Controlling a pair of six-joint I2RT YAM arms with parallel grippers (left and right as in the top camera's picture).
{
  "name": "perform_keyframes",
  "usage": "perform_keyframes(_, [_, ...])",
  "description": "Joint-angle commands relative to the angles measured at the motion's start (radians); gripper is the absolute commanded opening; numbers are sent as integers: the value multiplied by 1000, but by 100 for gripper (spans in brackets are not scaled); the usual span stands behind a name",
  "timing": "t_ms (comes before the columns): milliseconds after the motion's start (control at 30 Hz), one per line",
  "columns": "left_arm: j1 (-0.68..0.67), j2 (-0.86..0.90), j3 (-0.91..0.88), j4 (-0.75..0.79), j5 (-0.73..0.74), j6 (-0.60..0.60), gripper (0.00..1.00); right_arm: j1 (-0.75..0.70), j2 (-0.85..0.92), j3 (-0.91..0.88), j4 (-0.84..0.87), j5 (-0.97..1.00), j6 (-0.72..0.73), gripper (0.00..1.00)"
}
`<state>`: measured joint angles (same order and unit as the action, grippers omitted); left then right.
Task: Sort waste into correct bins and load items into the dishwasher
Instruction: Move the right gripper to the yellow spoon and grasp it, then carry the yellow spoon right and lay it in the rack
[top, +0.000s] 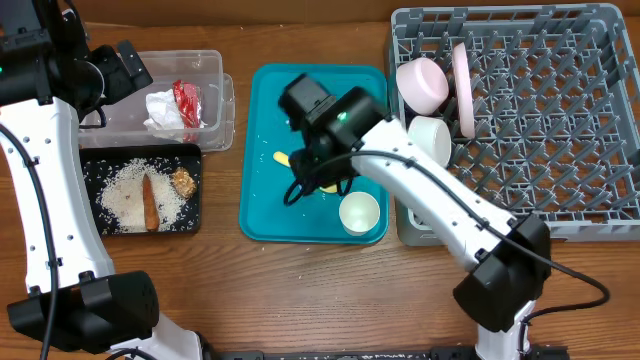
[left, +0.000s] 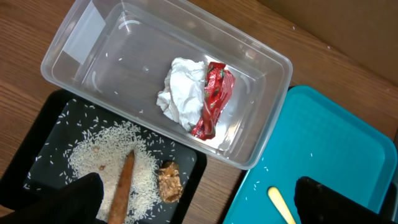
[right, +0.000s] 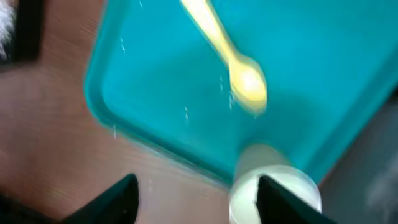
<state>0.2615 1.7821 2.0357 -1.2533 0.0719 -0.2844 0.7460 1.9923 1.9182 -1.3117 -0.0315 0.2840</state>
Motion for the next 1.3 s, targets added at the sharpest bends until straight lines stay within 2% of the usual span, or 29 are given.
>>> perform_keyframes(0, [-7, -10, 14, 1, -1, 16, 100, -3, 26, -68, 176, 109, -7, 67])
perform_keyframes(100, [-7, -10, 14, 1, -1, 16, 100, -16, 81, -119, 297, 90, -167, 67])
perform_keyframes(200, [-7, -10, 14, 1, -1, 16, 100, -18, 164, -130, 337, 90, -309, 67])
perform_keyframes(300, [-7, -10, 14, 1, -1, 16, 100, -24, 225, -130, 362, 90, -347, 63])
perform_keyframes(500, [-7, -10, 14, 1, -1, 16, 100, -54, 306, -130, 372, 3, -371, 49])
perform_keyframes(533, [-7, -10, 14, 1, -1, 16, 100, -54, 309, -130, 375, 3, -371, 44])
perform_keyframes(600, [-7, -10, 14, 1, -1, 16, 100, -54, 309, -130, 377, 2, -369, 20])
perform_keyframes(700, [-7, -10, 14, 1, -1, 16, 100, -54, 308, -129, 377, -21, -366, 4])
perform_keyframes(800, [-7, -10, 14, 1, -1, 16, 100, -54, 308, -120, 373, -53, -362, 4])
perform_keyframes(967, [-7, -10, 14, 1, -1, 16, 100, -54, 290, -12, 263, -140, -362, 4])
perform_keyframes(1100, [-7, -10, 14, 1, -1, 16, 100, -54, 259, 166, 132, -170, -354, 4])
perform_keyframes(1267, [-7, -10, 14, 1, -1, 16, 100, -91, 206, 488, -80, -174, -206, 4])
